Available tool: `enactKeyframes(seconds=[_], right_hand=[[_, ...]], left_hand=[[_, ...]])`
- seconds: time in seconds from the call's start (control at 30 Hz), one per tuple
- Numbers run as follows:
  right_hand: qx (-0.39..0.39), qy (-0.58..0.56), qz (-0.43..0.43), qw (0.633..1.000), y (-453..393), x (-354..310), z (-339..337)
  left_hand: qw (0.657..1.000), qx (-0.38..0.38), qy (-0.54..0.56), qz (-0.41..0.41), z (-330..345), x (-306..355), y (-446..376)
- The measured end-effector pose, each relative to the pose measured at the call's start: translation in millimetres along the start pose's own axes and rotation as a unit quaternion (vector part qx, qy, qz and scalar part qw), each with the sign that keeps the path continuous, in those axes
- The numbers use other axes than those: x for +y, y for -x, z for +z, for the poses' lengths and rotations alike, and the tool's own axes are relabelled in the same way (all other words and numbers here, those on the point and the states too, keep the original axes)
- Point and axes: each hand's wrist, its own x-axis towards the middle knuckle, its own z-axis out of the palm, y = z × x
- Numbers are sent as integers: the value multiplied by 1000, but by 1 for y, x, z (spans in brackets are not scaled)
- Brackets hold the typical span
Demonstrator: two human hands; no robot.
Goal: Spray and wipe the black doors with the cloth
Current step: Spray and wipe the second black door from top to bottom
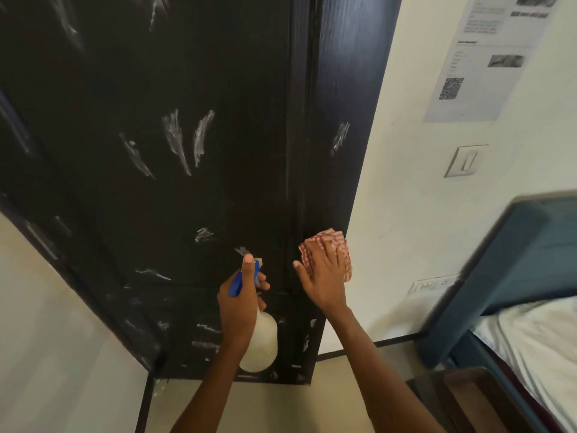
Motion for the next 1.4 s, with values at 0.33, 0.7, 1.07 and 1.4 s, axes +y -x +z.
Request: enactKeyframes(seconds=[0.33, 0.7, 1.07, 1.4], right_hand=[[-70, 137, -73, 985, -11, 44, -20], [-176, 49, -71, 980, -18, 55, -50], [-223, 171, -84, 956, -31, 43, -58], [-209, 71, -84, 972, -36, 49, -62]], left_hand=[[1000, -23, 5, -5, 23, -5, 3], [999, -34, 9, 2, 32, -1, 9], [999, -33, -1, 8, 30, 2, 18], [1000, 2, -8, -8, 20, -2, 28]])
